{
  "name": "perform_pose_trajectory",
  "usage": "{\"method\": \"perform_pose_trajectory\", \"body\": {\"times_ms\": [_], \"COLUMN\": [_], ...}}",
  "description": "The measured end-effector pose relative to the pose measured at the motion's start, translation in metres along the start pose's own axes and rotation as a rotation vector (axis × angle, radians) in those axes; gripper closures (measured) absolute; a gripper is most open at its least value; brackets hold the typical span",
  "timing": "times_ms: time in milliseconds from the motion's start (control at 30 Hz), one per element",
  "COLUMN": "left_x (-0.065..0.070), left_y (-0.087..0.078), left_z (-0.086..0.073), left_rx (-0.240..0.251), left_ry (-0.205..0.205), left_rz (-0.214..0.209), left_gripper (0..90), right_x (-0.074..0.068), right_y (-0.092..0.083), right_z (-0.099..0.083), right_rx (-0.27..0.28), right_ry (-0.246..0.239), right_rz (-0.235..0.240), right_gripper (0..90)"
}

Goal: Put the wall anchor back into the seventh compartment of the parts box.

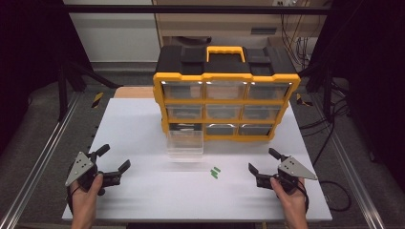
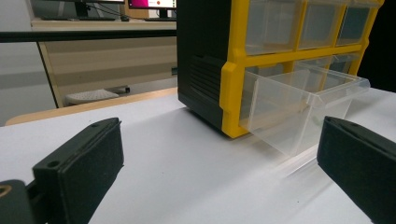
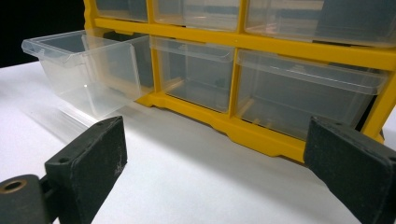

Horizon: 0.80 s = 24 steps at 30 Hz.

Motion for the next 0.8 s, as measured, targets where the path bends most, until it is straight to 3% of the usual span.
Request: {"method": "perform_pose_trajectory", "body": {"times_ms": [467, 800], "left_x": [0.003, 0.001], "left_y": [0.003, 0.004], "left_z": [-0.003, -0.003], "left_rx": [-0.013, -0.014], "left_ry": [0.009, 0.004], "left_rz": [-0.007, 0.011], "left_gripper": [0.3, 0.2], "right_x": [-0.006, -0.013], "right_y": [0.006, 0.013], "right_z": [-0.003, 0.006], "right_rx": [-0.05, -0.068], "right_ry": [0.014, 0.046], "right_rz": [0.0, 0.008], "right_gripper": [5.9, 7.7]}}
Point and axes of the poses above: each handheld gripper's, and its own axes: y roughly forward along the jaws, z roughly out of its top, x roughly to its right, the point moved 8 cm from there along y, roughly forward along the jaws, and after that the axes turned 10 degrees about -y, right-handed, at the moved point
